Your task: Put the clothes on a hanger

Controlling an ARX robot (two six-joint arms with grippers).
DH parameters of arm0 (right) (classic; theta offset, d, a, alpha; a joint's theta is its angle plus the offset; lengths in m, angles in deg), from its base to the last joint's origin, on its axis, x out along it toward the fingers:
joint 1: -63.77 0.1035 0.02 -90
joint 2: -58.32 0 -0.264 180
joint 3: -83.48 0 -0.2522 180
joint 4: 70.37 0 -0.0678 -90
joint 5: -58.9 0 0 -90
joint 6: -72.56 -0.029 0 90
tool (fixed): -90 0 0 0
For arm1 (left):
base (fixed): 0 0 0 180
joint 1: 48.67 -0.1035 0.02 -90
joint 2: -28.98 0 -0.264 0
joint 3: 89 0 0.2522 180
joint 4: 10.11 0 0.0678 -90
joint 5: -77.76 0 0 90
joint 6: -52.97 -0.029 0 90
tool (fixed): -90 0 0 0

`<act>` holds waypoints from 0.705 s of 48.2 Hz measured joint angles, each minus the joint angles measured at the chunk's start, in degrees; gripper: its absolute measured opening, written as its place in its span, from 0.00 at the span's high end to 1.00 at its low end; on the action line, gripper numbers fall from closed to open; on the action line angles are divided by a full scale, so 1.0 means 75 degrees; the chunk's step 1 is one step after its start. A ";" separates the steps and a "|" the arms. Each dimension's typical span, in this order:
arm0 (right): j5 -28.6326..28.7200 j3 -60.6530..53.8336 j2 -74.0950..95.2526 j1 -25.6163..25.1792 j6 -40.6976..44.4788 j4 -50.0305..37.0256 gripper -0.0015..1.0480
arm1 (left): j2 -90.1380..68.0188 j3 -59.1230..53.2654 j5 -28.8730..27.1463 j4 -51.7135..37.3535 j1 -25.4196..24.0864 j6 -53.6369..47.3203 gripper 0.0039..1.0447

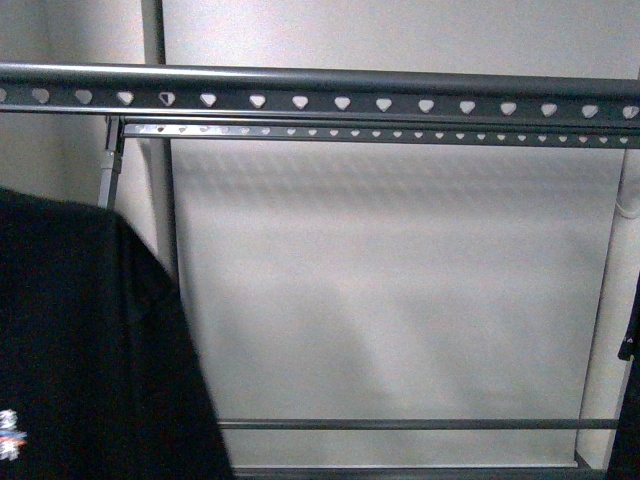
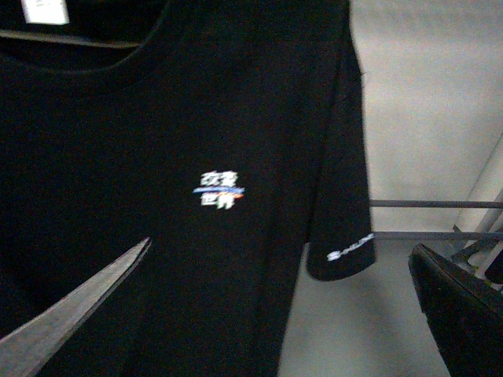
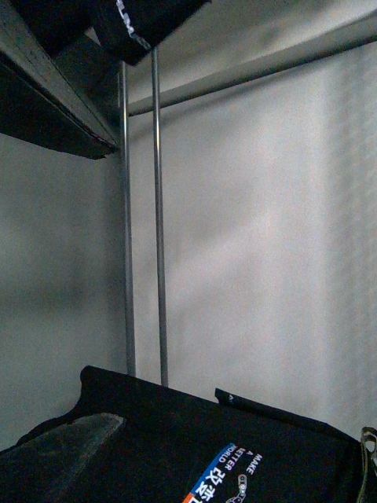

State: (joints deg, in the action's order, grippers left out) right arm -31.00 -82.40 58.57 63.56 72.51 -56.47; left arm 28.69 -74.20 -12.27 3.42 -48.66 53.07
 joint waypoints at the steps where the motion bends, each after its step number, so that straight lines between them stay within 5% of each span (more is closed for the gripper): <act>1: 0.0000 0.0000 0.0000 0.0000 0.0000 0.0000 0.07 | 0.0000 0.0000 0.0000 0.0000 0.0000 0.0000 0.06; 17: 0.0000 0.0000 0.0000 0.0000 0.0000 0.0000 0.07 | -0.0003 0.0000 0.0012 0.0000 -0.0003 -0.0009 0.06; 23: 0.0020 0.0000 0.0000 -0.0003 0.0000 0.0000 0.07 | -0.1518 0.0309 0.2777 -0.1209 -0.0831 -0.0825 0.06; 26: 0.0015 0.0000 0.0000 0.0003 0.0000 0.0000 0.07 | -0.3544 0.1387 0.2177 -0.2317 -0.0979 -0.0204 0.06; 34: 0.0000 0.0000 0.0000 0.0003 0.0000 0.0000 0.07 | -0.7216 0.4130 0.0029 -0.2171 -0.0988 0.2192 0.06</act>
State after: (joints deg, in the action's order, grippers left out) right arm -31.00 -82.40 58.57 63.58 72.51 -56.47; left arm -25.43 -43.23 -12.05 -12.86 -56.07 69.51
